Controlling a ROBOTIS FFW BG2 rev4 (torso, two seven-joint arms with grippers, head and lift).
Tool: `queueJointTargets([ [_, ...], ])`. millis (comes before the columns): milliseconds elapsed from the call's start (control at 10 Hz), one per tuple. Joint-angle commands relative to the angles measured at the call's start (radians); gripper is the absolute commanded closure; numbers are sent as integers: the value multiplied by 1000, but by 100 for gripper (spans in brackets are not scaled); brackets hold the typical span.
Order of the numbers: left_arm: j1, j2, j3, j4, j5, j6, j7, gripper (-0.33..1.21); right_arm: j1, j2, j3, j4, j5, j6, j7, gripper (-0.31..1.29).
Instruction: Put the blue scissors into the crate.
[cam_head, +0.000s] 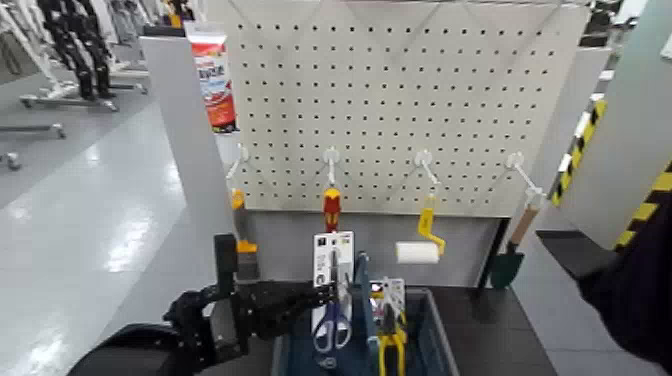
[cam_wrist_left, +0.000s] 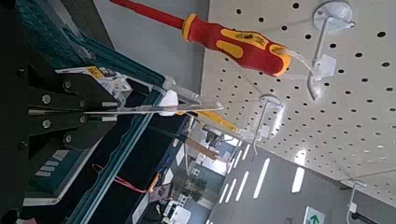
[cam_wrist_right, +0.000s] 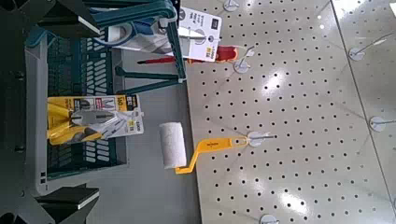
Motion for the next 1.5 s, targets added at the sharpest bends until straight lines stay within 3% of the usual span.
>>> queueJointTargets([
  [100,0,-1,-12,21,-19,9,-3,103,-2,0,2,2,-1,-1,0,11],
  [200,0,-3,-11,20,-24,15,-3,58,0,0,0,2,-1,-1,0,11],
  [300,0,-3,-6,15,-38,10,-3,0,0,0,2,2,-1,-3,0,11],
  [400,0,-3,-6,11,-38,9,-3,-10,0,0,0,0,-1,-3,0,11],
  [500,0,-3,-3,11,-38,-1,-5,-4,0,0,0,0,-1,-3,0,11],
  [1000,18,-5,2,-5,-68,-63,32,-4,2,0,0,5,-10,-9,-5,11],
  [1300,178,9,43,-157,-193,-217,269,-4,3,0,-1,5,-11,-15,-12,11],
  [1500,299,-3,60,-183,-205,-367,420,-2,6,-2,0,3,-11,-15,-18,11],
])
